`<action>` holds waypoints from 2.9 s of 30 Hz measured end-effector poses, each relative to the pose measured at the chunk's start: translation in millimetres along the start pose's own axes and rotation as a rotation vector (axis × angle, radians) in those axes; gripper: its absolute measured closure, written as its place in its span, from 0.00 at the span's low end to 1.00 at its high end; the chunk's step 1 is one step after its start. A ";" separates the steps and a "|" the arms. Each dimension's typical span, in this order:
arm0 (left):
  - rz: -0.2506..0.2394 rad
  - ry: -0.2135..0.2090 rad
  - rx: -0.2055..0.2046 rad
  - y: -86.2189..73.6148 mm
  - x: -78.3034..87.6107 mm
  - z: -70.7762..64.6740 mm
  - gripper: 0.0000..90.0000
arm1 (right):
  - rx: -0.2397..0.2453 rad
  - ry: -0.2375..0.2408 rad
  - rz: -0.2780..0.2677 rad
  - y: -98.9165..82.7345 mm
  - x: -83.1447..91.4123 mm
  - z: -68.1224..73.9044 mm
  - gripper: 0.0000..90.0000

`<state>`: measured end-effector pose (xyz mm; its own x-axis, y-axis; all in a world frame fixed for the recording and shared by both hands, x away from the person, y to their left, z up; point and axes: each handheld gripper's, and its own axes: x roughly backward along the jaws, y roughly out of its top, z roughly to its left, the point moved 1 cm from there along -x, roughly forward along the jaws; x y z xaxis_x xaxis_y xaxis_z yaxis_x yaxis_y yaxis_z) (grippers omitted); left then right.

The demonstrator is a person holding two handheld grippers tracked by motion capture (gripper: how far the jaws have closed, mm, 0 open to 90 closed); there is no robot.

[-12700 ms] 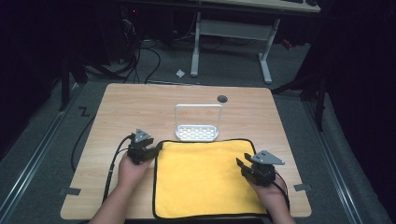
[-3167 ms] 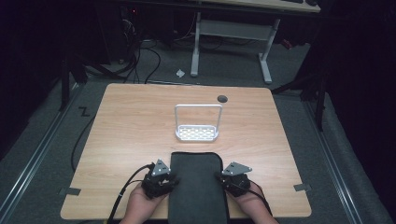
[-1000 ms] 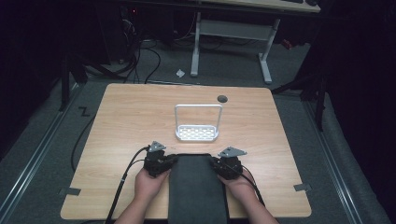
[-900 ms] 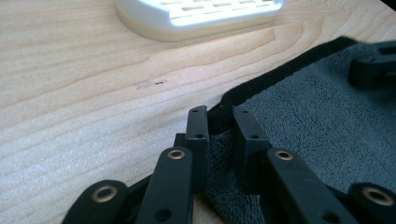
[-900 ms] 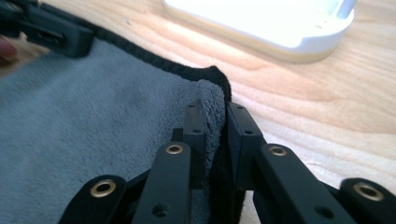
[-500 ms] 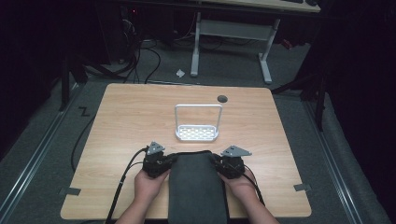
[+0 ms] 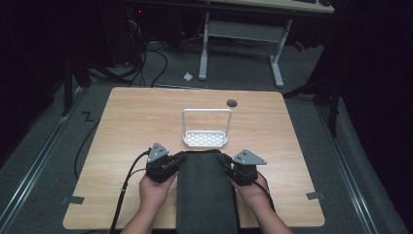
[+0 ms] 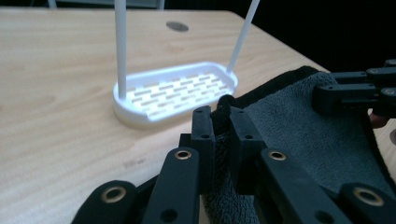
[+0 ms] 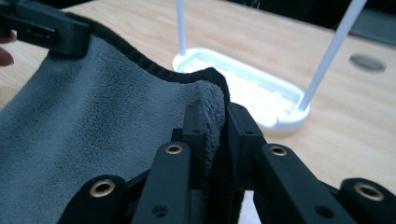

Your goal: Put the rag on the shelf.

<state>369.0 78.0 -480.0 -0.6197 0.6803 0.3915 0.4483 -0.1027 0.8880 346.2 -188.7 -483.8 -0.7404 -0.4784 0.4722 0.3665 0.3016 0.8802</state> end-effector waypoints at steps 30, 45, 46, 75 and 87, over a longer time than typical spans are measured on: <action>-0.207 0.005 -0.110 107.0 29.4 -13.2 0.93 | -0.002 -0.085 -0.239 91.8 42.4 -16.7 0.88; -0.279 0.015 -0.145 147.2 44.9 -14.7 0.93 | 0.017 -0.096 -0.315 133.4 55.0 -21.9 0.88; -0.282 0.016 -0.147 150.2 46.0 -14.7 0.93 | 0.018 -0.097 -0.321 136.3 55.7 -22.4 0.88; -0.300 0.046 -0.191 203.7 28.0 -0.1 0.93 | 0.005 -0.135 -0.369 177.1 47.1 -49.5 0.88; -0.270 0.092 -0.190 223.4 -9.6 34.0 0.93 | -0.046 -0.117 -0.327 191.4 8.5 -80.1 0.88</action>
<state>497.0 73.2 -293.5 -0.7589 0.6340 0.1486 0.1376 -0.0669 0.9882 455.2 -201.1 -307.4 -0.8816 -0.4448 0.1581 0.1219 0.1091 0.9865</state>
